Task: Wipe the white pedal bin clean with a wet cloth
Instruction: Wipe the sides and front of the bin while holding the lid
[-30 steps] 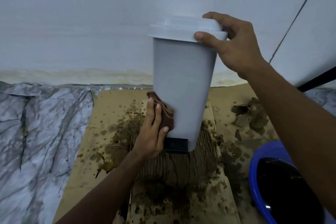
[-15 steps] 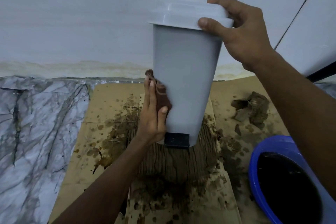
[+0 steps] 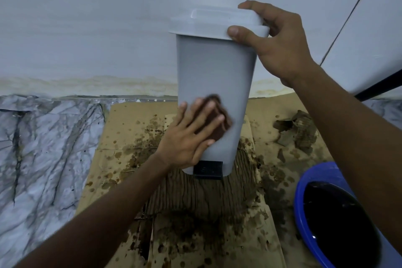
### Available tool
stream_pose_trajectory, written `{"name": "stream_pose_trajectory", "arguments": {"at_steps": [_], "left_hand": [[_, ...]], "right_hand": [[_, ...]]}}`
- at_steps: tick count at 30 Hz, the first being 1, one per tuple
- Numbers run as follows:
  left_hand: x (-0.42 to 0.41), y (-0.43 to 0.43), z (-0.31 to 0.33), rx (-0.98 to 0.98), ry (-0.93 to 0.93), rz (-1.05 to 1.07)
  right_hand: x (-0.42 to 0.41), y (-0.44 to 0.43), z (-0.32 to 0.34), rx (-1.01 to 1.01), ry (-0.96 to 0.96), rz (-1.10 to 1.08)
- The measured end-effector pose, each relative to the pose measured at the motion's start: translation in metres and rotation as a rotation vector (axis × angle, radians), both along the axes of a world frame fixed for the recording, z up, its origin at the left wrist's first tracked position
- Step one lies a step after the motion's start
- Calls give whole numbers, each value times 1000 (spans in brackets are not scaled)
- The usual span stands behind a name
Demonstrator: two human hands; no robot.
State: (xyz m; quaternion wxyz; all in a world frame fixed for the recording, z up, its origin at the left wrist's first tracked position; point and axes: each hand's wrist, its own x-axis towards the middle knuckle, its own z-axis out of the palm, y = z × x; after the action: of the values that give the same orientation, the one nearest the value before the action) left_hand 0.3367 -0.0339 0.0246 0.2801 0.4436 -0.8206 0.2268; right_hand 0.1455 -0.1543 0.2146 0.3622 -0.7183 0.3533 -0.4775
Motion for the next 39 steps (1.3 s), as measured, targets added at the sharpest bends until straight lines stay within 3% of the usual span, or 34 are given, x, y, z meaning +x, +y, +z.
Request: {"name": "stream_pose_trajectory", "arguments": {"at_steps": [2,5,12,14,18,24,26,29,33,36,39], "left_hand": [[6,-2,11,-7,-290,-108],[7,2,11,112,-487,-264],[20,-8,20,46,-510,-356],[35,-5,23,-18,-362,-222],[13,-6,22,-30,107,54],[-58,-10,43,104,1126,388],[-61,-17,63,87,1171,411],[-59,-38,92,-45,994,357],[-64,-33,72,-62,980,399],[-68,-9,32,94,1153,462],[-83,9,8,218,1476,608]], "right_hand": [[0,0,0,-5,5,1],[1,0,0,-4,18,-9],[-2,-1,0,-2,30,-5],[-1,0,0,-2,24,-8],[0,-1,0,-12,18,-9],[0,0,-2,-2,27,-10],[1,1,-2,-15,25,-10],[1,1,-1,-36,38,-8],[-3,2,-1,-38,39,-3],[-4,4,-2,-27,28,11],[-1,7,-2,-27,38,19]]}}
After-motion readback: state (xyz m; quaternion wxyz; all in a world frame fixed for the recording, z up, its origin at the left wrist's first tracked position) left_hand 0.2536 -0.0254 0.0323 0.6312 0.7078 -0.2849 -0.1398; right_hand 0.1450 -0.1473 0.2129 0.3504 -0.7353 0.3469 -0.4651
